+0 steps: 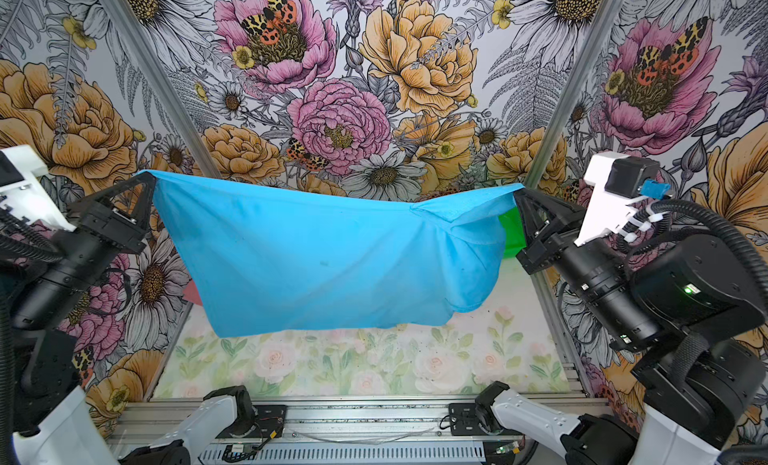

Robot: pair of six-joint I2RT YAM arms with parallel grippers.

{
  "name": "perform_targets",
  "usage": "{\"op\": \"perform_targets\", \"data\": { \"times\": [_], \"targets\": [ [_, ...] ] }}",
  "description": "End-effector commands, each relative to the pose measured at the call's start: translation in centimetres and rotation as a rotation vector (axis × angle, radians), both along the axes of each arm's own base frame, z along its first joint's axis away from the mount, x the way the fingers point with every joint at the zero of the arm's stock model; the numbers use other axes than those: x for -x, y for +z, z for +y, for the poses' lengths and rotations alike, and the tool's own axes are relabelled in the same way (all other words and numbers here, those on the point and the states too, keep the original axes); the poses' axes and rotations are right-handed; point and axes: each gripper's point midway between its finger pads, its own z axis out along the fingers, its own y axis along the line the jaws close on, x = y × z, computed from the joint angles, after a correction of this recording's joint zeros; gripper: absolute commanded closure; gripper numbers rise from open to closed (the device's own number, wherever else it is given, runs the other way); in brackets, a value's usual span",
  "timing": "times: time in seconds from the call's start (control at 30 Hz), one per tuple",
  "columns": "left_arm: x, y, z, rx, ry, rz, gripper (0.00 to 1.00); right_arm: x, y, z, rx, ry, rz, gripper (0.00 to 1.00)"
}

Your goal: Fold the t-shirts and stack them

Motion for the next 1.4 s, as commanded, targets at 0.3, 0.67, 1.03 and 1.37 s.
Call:
{"op": "perform_targets", "data": {
  "times": [0.3, 0.67, 1.03, 1.37],
  "targets": [
    [-20.3, -16.4, 1.6, 0.054, -0.039, 0.463, 1.0, -22.4, -14.1, 5.4, 0.103, 0.036, 0.515, 1.0],
    [-28.5, -14.9, 0.0, 0.054, -0.132, 0.445, 1.0, -32.7, -14.9, 6.4, -0.067, 0.173, 0.522, 1.0],
    [-20.8, -12.8, 0.0, 0.026, -0.085, 0.349, 1.0, -22.3, -9.8, 5.0, -0.006, 0.168, 0.438, 1.0],
    [-13.1, -30.1, -3.6, 0.041, -0.121, 0.603, 1.0, -8.9, -27.7, 4.2, 0.051, 0.083, 0.721, 1.0]
  ]
}}
